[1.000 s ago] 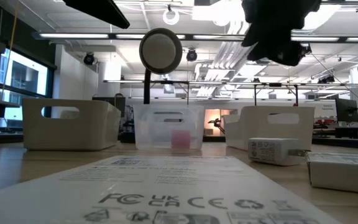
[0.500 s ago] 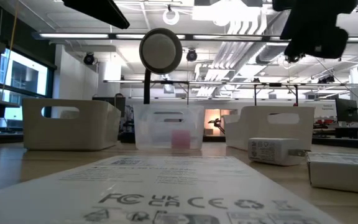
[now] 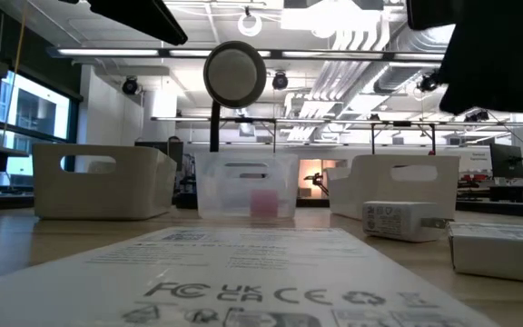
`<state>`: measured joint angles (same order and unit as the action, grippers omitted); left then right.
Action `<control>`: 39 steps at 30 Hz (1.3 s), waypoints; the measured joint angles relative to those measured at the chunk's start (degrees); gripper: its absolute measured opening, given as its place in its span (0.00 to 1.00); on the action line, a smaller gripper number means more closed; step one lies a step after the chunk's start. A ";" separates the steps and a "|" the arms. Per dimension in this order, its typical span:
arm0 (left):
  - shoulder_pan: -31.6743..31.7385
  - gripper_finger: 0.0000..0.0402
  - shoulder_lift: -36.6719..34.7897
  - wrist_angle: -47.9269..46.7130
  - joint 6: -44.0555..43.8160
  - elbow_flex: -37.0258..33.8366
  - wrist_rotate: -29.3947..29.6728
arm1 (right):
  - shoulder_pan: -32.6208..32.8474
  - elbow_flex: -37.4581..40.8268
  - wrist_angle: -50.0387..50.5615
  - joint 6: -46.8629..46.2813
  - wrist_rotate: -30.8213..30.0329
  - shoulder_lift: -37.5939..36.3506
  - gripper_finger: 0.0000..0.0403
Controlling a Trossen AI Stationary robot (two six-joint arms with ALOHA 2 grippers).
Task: Pick and place items into bin
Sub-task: Put the white charger adapter into the transparent bin
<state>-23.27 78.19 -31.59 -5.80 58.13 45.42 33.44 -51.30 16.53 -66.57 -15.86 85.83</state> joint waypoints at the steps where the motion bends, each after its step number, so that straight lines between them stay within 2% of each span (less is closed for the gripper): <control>1: 0.00 0.40 0.00 -0.01 0.00 0.00 -0.08 | 0.05 0.00 -0.15 -1.10 -0.55 0.71 0.33; 6: 0.00 0.40 0.00 -0.11 0.00 0.00 -1.04 | -0.93 0.01 0.26 -6.73 -0.25 2.71 0.33; 12: 0.00 0.40 0.00 -1.18 -0.01 0.00 -1.04 | -2.65 -0.01 -0.54 -8.42 2.02 4.15 0.35; 21: 0.00 0.40 0.00 -1.66 -0.01 -0.02 -1.06 | -5.48 -0.01 -1.00 -10.57 4.16 4.19 0.45; 26: 0.00 0.40 0.00 -1.66 -0.02 -0.02 -1.06 | -6.13 -0.01 -1.57 -10.12 6.32 4.19 0.45; 31: 0.00 0.40 0.00 -1.64 -0.02 -0.02 -1.04 | -7.37 -0.01 -1.50 -9.53 12.84 4.19 0.43; 36: 0.00 0.40 0.00 -1.53 -0.02 -0.02 -0.99 | -8.08 -0.01 -1.41 -7.03 15.29 4.19 0.41; 39: 0.00 0.40 0.00 -1.46 -0.04 -0.02 -0.97 | -8.75 -0.01 -1.41 -5.16 19.96 4.19 0.40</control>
<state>-23.27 78.19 -33.06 -5.84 58.11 44.45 24.69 -51.31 15.11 -71.72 4.09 90.02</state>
